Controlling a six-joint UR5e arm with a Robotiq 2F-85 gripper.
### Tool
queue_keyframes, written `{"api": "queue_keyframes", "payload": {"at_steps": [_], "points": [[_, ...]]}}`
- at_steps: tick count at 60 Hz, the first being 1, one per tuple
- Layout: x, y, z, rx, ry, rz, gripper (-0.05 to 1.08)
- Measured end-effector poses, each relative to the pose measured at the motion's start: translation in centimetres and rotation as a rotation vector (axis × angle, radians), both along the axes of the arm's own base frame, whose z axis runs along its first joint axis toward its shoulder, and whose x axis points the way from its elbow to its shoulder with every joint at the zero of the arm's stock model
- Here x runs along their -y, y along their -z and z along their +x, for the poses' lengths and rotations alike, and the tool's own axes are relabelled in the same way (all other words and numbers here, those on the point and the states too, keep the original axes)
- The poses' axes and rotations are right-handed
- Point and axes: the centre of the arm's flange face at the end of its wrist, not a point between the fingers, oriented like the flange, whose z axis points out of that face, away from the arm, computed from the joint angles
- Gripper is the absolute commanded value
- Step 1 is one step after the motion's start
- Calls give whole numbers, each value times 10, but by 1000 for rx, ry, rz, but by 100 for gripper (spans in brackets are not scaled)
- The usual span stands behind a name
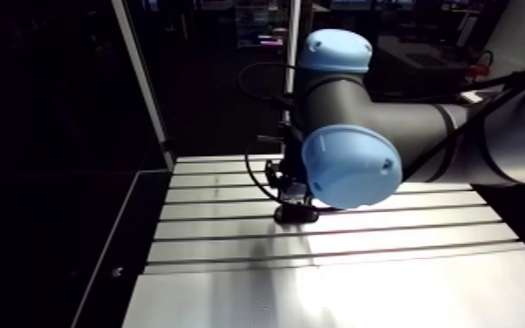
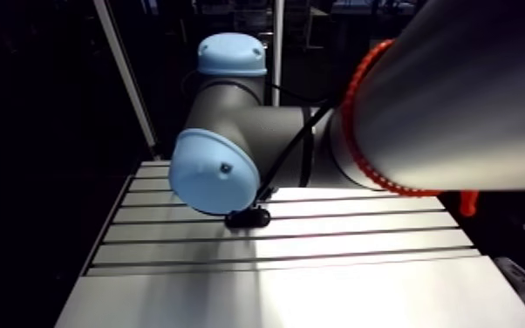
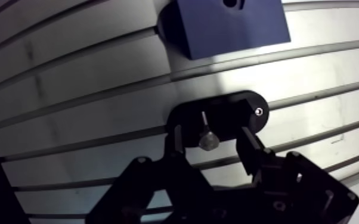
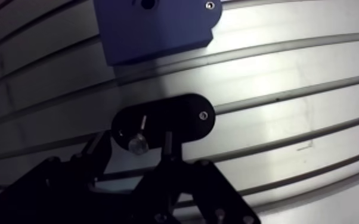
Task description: Pick up the M10 bolt and insert it into the hex recess until seated.
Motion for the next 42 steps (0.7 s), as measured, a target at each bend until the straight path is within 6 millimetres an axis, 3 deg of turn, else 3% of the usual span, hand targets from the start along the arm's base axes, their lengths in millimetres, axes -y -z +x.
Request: {"api": "queue_keyframes", "payload": {"at_steps": [42], "points": [[0, 4, 0, 8, -1, 0, 53]]}}
